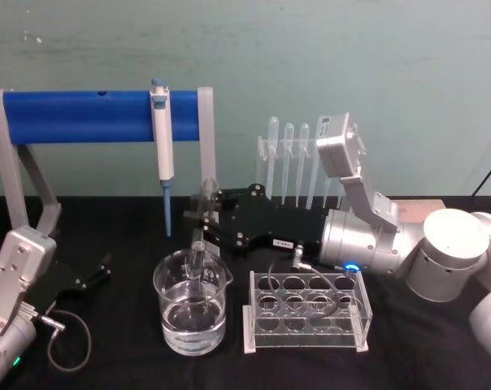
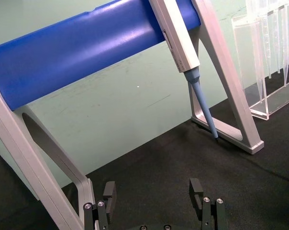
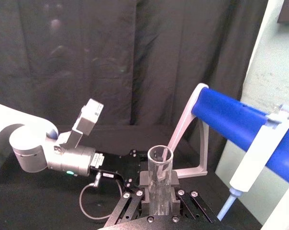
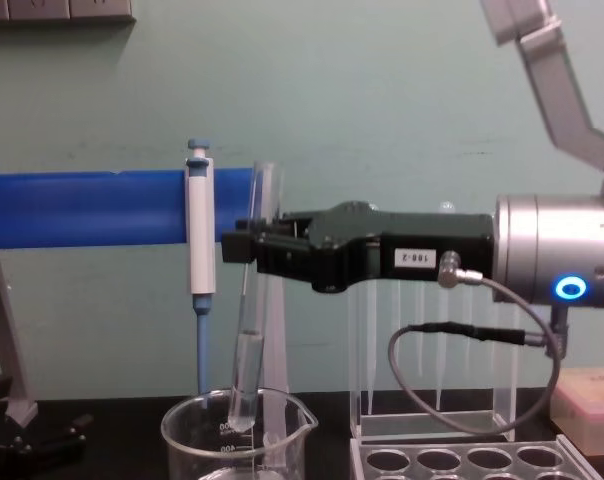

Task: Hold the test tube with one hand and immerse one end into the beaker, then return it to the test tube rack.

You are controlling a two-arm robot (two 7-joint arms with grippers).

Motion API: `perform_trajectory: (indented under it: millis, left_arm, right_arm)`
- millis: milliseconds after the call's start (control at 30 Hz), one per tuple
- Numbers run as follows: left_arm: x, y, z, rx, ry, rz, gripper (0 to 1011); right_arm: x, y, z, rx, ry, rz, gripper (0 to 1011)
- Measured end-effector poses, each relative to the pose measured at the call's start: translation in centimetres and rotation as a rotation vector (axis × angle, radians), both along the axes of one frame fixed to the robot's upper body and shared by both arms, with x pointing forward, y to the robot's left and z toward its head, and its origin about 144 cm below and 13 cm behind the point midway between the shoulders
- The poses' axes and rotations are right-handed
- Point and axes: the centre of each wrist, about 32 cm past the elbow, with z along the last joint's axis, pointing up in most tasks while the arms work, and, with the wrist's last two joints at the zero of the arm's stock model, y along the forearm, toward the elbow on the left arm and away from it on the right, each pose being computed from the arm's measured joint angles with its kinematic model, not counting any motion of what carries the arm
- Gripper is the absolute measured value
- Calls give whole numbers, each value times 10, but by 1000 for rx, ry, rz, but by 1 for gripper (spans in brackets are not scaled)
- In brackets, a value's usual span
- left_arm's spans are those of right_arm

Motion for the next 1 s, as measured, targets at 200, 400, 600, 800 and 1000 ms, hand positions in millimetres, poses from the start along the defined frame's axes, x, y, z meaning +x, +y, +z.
perform_trajectory:
  millis: [200, 400, 600, 800, 1000]
  left_arm:
    - [0, 0, 0, 0, 0, 0, 1000]
    - [0, 0, 0, 0, 0, 0, 1000]
    - [0, 0, 0, 0, 0, 0, 1000]
    - [0, 0, 0, 0, 0, 0, 1000]
    - [0, 0, 0, 0, 0, 0, 1000]
  right_arm:
    - [8, 2, -15, -5, 23, 10, 225]
    - [15, 3, -27, -30, 24, 8, 225]
    - [17, 6, -35, -48, 25, 14, 225]
    - [18, 8, -42, -59, 27, 17, 225]
    - [15, 10, -49, -65, 30, 19, 226]
